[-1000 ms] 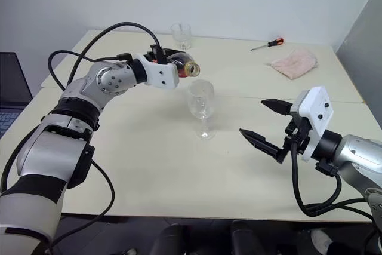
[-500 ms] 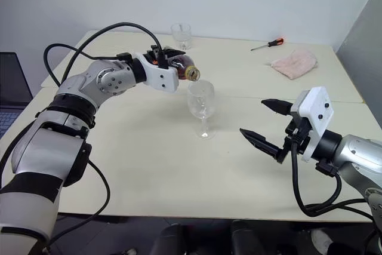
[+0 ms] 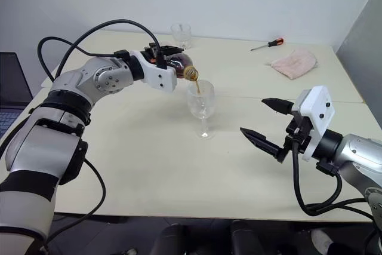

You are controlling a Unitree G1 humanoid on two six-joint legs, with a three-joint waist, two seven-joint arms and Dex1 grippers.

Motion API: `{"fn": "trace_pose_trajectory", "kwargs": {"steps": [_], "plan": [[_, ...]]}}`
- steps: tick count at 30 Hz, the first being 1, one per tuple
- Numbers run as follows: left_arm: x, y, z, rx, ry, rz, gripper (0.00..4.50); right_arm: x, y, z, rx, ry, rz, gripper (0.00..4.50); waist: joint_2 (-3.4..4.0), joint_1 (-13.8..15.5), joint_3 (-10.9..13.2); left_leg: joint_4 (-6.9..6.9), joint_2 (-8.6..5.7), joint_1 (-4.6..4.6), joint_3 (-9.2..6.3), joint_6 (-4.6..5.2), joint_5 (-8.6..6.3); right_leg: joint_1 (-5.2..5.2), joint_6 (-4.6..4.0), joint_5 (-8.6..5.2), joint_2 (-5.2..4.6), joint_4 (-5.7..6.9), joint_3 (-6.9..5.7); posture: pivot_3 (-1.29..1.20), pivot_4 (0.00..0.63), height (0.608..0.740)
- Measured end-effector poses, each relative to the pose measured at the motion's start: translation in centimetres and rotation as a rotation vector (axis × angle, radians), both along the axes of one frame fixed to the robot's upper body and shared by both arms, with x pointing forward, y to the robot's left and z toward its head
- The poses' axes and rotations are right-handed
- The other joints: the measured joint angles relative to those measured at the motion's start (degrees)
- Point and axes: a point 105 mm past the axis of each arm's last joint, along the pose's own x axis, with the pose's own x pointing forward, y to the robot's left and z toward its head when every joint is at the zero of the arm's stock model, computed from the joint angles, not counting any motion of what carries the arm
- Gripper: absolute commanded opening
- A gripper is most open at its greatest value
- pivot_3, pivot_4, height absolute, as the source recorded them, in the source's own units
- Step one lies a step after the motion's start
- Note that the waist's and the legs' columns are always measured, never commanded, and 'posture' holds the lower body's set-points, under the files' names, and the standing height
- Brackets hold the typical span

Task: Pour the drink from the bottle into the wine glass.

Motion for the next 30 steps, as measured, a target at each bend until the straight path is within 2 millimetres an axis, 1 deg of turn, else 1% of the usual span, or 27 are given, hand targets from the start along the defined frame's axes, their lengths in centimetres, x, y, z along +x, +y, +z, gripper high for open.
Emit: {"fn": "trace_pose_trajectory", "kwargs": {"steps": [7, 21, 30], "plan": [[-0.06, 0.0, -0.2, 0.016, 0.004, -0.005, 1.42, -0.02, -0.02, 0.0, -0.008, 0.0, 0.0, 4.5, 0.0, 0.0, 0.0, 0.01, 0.0, 0.0, 0.0, 0.0, 0.0, 0.0, 0.0, 0.0, 0.0, 0.01, 0.0, 0.0, 0.15, 0.74], [0.24, 0.08, 0.7, 0.035, -0.02, 0.016, 1.42, -0.03, -0.02, -0.02, -0.013, 0.001, 0.002, 4.5, 0.0, 0.0, 0.0, 0.02, -0.01, 0.0, 0.0, 0.0, 0.0, 0.0, 0.0, 0.0, 0.0, 0.04, 0.01, 0.0, 0.15, 0.74], [0.36, 0.33, 0.23, 0.048, -0.005, 0.028, 1.42, -0.01, -0.02, -0.05, -0.013, 0.003, 0.002, 4.5, 0.0, 0.0, 0.0, 0.02, -0.01, 0.01, 0.0, 0.0, 0.0, 0.0, 0.0, 0.0, 0.0, 0.06, 0.01, 0.0, 0.15, 0.74]]}}
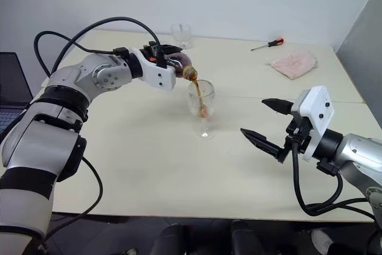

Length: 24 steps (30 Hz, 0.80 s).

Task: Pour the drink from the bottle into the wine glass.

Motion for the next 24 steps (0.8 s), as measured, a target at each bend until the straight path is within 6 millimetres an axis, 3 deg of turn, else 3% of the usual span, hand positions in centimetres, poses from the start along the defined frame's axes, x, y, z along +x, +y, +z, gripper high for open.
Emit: {"fn": "trace_pose_trajectory", "kwargs": {"steps": [24], "plan": [[-0.09, -0.58, 0.69, 0.058, -0.039, -0.022, 1.42, 0.03, 0.04, -0.08, -0.004, 0.004, 0.003, 4.5, 0.0, 0.0, 0.0, 0.02, -0.01, 0.01, 0.0, 0.0, 0.0, 0.0, 0.0, 0.0, 0.0, 0.05, 0.02, 0.0, 0.15, 0.74]]}}
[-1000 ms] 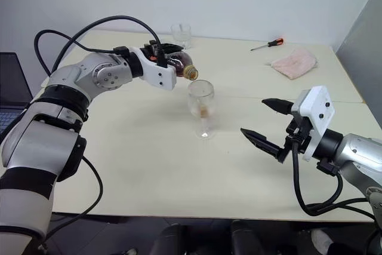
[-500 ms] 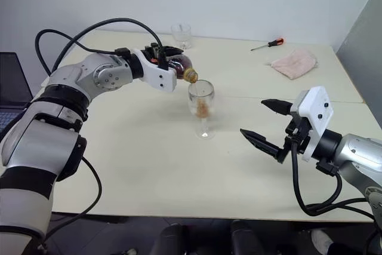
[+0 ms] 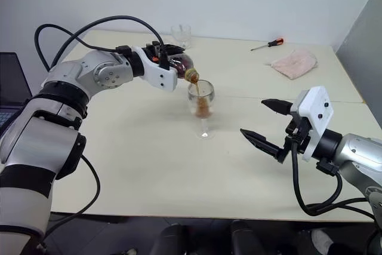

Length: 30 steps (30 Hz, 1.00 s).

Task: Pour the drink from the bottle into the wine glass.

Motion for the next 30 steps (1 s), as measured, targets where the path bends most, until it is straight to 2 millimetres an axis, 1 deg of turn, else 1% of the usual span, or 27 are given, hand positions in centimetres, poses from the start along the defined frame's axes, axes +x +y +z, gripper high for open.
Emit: {"fn": "trace_pose_trajectory", "kwargs": {"steps": [11, 20, 26, 30], "plan": [[0.1, 0.0, 0.2, 0.017, -0.021, 0.0, 1.42, 0.0, -0.1, 0.0, -0.004, 0.0, -0.002, 4.5, 0.0, 0.0, 0.0, 0.03, -0.03, 0.02, 0.0, 0.0, 0.0, -0.02, 0.0, 0.0, -0.02, 0.14, 0.0, 0.0, 0.15, 0.74], [0.2, 0.2, 0.0, 0.032, -0.022, 0.012, 1.42, 0.0, -0.1, 0.0, -0.011, 0.001, -0.002, 4.5, 0.0, 0.0, 0.0, 0.04, -0.05, 0.02, -0.01, 0.0, 0.0, -0.02, 0.0, 0.0, -0.03, 0.18, 0.01, 0.0, 0.15, 0.74], [0.3, 0.2, 0.9, 0.031, -0.045, 0.018, 1.42, 0.0, -0.2, 0.0, -0.013, 0.002, -0.004, 4.5, 0.0, 0.0, 0.0, 0.03, -0.06, 0.03, -0.01, 0.0, 0.0, -0.02, 0.0, 0.0, -0.03, 0.2, 0.01, 0.0, 0.15, 0.74], [0.3, 0.3, 0.9, 0.031, -0.047, 0.02, 1.42, 0.0, -0.2, 0.0, -0.017, 0.002, -0.005, 4.5, 0.0, 0.0, 0.0, 0.04, -0.06, 0.03, -0.01, 0.0, 0.0, -0.02, 0.0, 0.0, -0.03, 0.21, 0.0, 0.0, 0.15, 0.74]]}}
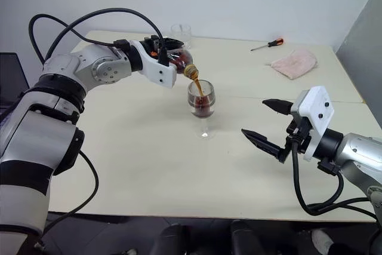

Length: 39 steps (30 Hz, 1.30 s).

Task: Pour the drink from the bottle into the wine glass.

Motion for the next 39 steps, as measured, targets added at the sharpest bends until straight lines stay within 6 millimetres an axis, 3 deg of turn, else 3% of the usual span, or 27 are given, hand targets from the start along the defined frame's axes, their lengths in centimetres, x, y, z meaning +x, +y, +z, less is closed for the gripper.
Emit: {"fn": "trace_pose_trajectory", "kwargs": {"steps": [14, 19, 25, 29, 32, 35, 39], "plan": [[0.1, 0.2, 0.1, -0.023, 0.018, 0.013, 1.42, 0.0, -0.1, 0.0, -0.004, -0.006, 0.003, 4.5, 0.0, 0.0, 0.0, 0.01, 0.0, 0.0, 0.0, 0.0, 0.0, 0.0, 0.0, 0.0, 0.0, 0.01, -0.01, 0.0, 0.15, 0.74], [-0.2, -0.8, 1.1, -0.326, 0.172, -0.035, 1.42, 0.2, -0.1, -0.2, -0.015, -0.003, 0.005, 4.5, 0.01, 0.0, 0.0, 0.07, 0.0, 0.0, 0.02, 0.0, 0.0, 0.0, -0.01, 0.0, -0.02, 0.07, -0.02, 0.0, 0.15, 0.74], [-0.2, -0.3, -0.5, -0.524, 0.35, -0.043, 1.42, 0.2, -0.2, -0.2, -0.027, 0.005, 0.013, 4.5, 0.01, -0.2, 0.0, 0.08, 0.01, 0.04, 0.0, 0.0, 0.0, -0.01, -0.01, 0.0, 0.0, 0.19, -0.02, 0.0, 0.15, 0.74], [0.3, 1.8, -0.6, -0.788, 0.443, -0.012, 1.42, 0.5, -0.1, 0.6, -0.019, -0.014, 0.036, 4.5, 0.02, -0.3, 0.0, 0.1, 0.03, 0.11, 0.04, 0.0, 0.0, -0.02, -0.01, 0.0, 0.02, 0.31, 0.04, 0.0, 0.15, 0.74], [0.5, 3.8, -2.2, -1.003, 0.521, 0.03, 1.42, 0.8, 0.4, 1.7, 0.011, -0.041, 0.069, 4.5, 0.04, -0.3, 0.0, 0.14, 0.06, 0.16, 0.04, 0.0, 0.0, -0.01, -0.01, 0.0, 0.03, 0.43, 0.03, 0.0, 0.15, 0.74], [0.6, 6.0, -5.7, -1.216, 0.598, 0.115, 1.42, 1.0, 1.1, 2.8, 0.026, -0.07, 0.104, 4.5, 0.04, -0.3, 0.0, 0.15, 0.09, 0.16, 0.0, 0.0, 0.0, -0.01, -0.01, 0.0, 0.03, 0.44, 0.0, 0.0, 0.15, 0.74], [0.3, 8.6, -9.7, -1.391, 0.602, 0.269, 1.42, 1.3, 1.5, 2.6, 0.026, -0.046, 0.139, 4.5, 0.03, 0.0, 0.0, 0.24, 0.1, 0.06, -0.04, 0.0, 0.0, -0.02, -0.02, 0.0, 0.01, 0.43, -0.05, 0.0, 0.15, 0.74]]}}
